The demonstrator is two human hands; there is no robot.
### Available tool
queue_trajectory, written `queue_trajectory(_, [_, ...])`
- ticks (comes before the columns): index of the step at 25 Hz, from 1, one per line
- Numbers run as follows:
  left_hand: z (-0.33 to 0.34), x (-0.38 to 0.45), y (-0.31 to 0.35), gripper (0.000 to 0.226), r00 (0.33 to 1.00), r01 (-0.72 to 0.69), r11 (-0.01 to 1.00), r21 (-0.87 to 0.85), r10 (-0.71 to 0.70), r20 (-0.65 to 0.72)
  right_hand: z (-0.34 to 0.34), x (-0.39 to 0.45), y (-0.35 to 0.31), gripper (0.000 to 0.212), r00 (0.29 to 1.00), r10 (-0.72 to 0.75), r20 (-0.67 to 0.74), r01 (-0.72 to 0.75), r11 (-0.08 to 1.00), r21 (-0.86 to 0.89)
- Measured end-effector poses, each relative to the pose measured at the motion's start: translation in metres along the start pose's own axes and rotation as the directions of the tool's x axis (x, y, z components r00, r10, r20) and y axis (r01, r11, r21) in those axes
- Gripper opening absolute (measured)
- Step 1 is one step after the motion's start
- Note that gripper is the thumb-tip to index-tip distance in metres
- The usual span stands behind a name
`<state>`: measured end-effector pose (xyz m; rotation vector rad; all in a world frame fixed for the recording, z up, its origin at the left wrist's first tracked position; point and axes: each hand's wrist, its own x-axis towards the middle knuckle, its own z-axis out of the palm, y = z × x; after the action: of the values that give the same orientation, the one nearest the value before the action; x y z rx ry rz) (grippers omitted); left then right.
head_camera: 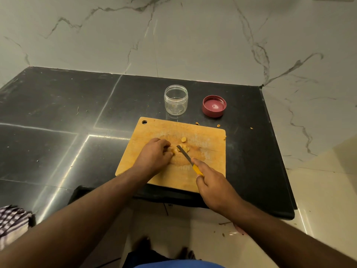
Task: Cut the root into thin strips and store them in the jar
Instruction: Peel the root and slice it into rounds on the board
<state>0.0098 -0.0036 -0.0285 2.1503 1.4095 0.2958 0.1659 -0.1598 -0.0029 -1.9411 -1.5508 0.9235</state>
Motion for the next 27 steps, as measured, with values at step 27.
queue_trajectory(27, [-0.005,0.009,-0.01,0.021,0.997,-0.071,0.996,-0.048,0.07,-0.025,0.054,0.016,-0.054,0.061,0.992,0.107,-0.061,-0.119,0.958,-0.26])
